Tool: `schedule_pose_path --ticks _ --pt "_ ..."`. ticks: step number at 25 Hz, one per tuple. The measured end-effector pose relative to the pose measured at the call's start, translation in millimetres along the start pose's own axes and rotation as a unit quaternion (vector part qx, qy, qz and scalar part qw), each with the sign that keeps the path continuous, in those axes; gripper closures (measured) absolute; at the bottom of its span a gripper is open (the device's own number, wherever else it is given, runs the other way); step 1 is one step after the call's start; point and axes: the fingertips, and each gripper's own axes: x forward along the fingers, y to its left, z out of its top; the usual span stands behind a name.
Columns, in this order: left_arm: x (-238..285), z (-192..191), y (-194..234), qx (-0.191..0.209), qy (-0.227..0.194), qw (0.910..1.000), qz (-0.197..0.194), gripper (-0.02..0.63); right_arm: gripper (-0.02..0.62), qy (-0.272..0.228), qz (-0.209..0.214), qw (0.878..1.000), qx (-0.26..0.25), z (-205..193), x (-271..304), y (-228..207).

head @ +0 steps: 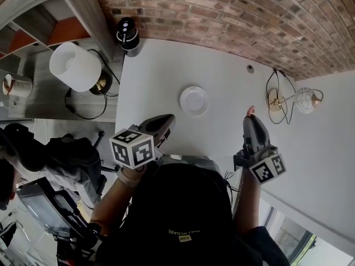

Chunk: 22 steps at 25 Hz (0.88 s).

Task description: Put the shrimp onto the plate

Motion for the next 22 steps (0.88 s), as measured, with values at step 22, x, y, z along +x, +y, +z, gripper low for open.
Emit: schedule_pose_path --ticks 22 --pt "-5 -21 -11 -0.037 -0.069 0.9916 0.103 0.603 0.543 0.101 0.101 0.990 -0.016 -29 56 -39"
